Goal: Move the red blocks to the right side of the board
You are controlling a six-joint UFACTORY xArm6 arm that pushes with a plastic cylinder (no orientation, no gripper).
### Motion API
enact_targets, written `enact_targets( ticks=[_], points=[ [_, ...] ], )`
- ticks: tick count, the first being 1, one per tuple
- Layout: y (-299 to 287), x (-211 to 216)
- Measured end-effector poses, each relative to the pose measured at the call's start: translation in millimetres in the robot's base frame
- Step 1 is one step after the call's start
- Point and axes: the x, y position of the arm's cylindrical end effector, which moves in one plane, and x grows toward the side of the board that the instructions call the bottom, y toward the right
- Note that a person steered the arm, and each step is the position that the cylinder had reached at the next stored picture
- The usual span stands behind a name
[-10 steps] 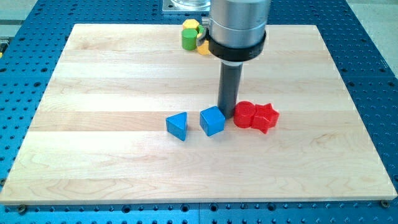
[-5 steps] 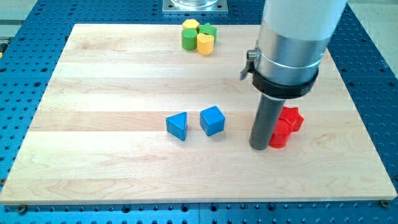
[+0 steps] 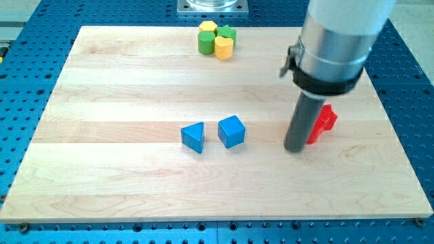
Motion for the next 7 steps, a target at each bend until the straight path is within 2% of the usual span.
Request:
enact_targets(
  ticks=[2,5,6,7],
  points=[
    [3,-18],
    [54,-12],
    [54,2],
    [62,46]
  ],
)
